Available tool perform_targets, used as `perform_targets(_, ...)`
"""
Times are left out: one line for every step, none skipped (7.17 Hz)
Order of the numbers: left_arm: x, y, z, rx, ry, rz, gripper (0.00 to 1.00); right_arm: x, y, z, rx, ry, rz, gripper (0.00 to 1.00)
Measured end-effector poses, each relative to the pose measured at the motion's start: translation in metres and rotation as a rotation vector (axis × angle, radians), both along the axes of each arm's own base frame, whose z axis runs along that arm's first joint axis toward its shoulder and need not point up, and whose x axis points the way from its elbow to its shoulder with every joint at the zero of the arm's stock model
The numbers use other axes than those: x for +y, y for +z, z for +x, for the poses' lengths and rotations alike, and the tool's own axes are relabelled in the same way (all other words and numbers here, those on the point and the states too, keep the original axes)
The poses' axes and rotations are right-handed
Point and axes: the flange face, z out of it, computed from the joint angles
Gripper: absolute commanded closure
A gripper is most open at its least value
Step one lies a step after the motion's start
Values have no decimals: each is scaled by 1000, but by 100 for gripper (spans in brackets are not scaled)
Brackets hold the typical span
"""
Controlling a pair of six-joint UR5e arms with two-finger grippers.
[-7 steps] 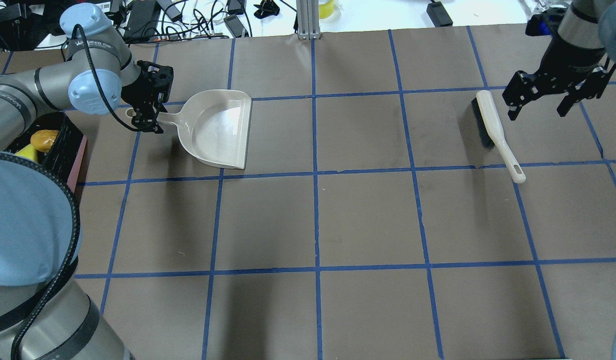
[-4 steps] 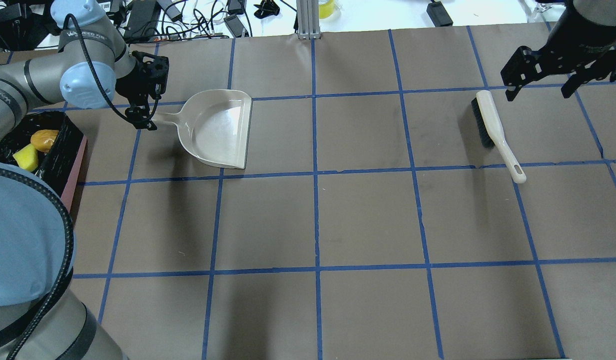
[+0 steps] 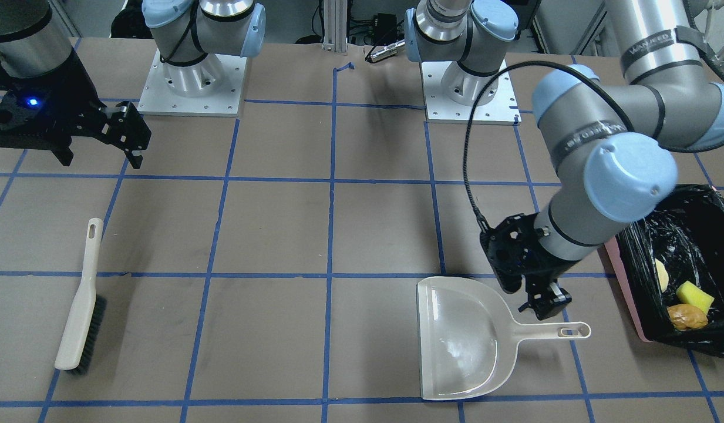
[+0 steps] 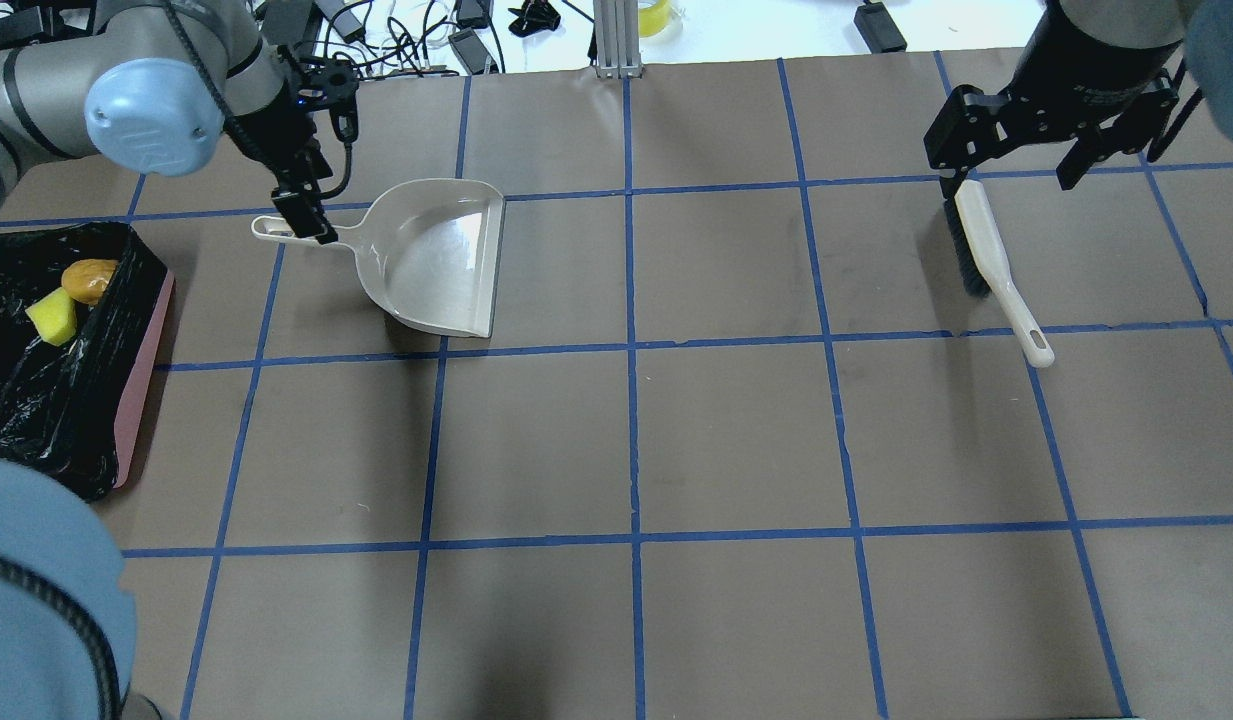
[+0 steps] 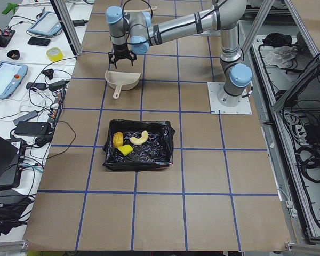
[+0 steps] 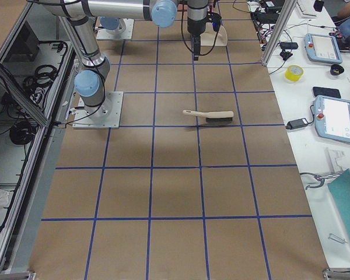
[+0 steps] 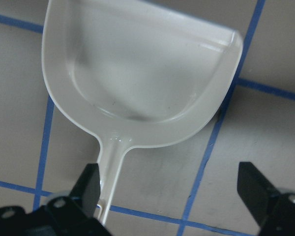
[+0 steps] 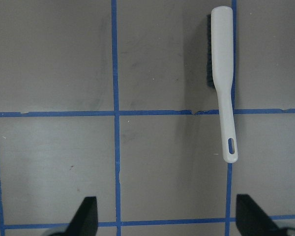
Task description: Sweep and dump trash into bin
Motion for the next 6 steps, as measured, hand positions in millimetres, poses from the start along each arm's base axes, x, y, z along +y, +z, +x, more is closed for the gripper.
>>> perform_targets(19, 24, -30, 7, 124, -22, 0, 4, 4, 3, -15, 2, 0, 0)
perform_targets(39, 45, -44, 16, 265, -30, 0, 9, 8, 8, -38, 4, -8, 0)
perform_targets(59, 65, -48, 17, 388, -28, 0, 14, 12, 14, -50, 13, -13, 0)
perform_targets(78, 85, -46, 14, 491, -26, 0, 18, 13, 21, -50, 27, -16, 0)
perform_targets(95, 101, -44, 9, 598, -19, 0, 20, 13, 26, -46, 39, -16, 0)
perform_targets(106, 112, -42, 8, 718, -15, 0, 20, 13, 28, -42, 50, -14, 0)
